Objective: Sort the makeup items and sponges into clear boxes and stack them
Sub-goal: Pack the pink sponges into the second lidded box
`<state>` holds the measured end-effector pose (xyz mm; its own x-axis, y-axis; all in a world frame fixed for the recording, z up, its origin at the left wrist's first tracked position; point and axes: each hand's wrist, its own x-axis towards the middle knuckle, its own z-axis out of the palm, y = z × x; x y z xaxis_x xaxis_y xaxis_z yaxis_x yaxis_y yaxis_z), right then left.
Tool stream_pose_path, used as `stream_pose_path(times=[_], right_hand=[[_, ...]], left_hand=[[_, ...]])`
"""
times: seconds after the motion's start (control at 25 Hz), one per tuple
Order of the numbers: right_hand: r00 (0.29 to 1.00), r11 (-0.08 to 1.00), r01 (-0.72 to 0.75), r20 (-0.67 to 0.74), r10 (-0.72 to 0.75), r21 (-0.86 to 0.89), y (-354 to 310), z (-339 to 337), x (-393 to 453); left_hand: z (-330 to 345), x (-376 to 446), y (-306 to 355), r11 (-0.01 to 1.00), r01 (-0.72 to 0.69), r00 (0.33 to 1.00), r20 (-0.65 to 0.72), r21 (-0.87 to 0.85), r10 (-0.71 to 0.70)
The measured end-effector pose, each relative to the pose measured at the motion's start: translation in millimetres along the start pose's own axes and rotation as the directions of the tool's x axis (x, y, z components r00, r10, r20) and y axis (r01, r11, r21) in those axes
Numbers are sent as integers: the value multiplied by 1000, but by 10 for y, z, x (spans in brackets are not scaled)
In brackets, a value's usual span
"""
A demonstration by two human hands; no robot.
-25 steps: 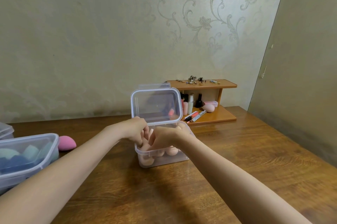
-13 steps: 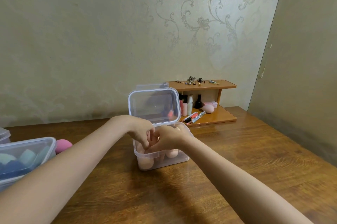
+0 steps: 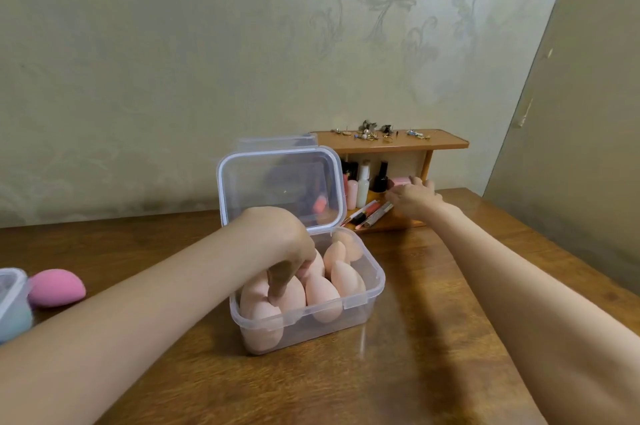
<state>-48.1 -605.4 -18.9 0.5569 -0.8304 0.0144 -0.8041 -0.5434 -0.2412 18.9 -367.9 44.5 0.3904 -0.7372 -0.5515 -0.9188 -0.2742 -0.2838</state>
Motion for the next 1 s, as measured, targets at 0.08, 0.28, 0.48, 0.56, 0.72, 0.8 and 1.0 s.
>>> stream_pose_path(times=[0.08,0.28,0.48,0.56,0.72,0.8,1.0], right_hand=[[999,1000,-20,39,20,-5,54,74,197],[1000,1000,4,20,-4,18,222,187,384],[941,937,132,-339,-16,322,-21,-188,-247],[973,817,208,-201,-115,537,-202,-384,-655],[721,625,176,332,-608,761,-567,-463,-1414],[622,671,205,435,-651,712,-669,-274,-1545],[606,750,62,572,-552,659,-813,-79,-1414]], left_hand=[[25,30,-29,1000,5,1000,-6,26,-5],[64,107,-40,1000,-1,999,-41,23,2],[131,90,-109,997,-17,1000,1,-71,17],[203,28,-153,994,-43,998,-49,-100,38],[395,-124,-188,988,-54,978,-207,-142,24],[519,-174,-187,972,-76,952,-307,-224,3],[791,-269,-283,859,-289,832,-554,-422,8]])
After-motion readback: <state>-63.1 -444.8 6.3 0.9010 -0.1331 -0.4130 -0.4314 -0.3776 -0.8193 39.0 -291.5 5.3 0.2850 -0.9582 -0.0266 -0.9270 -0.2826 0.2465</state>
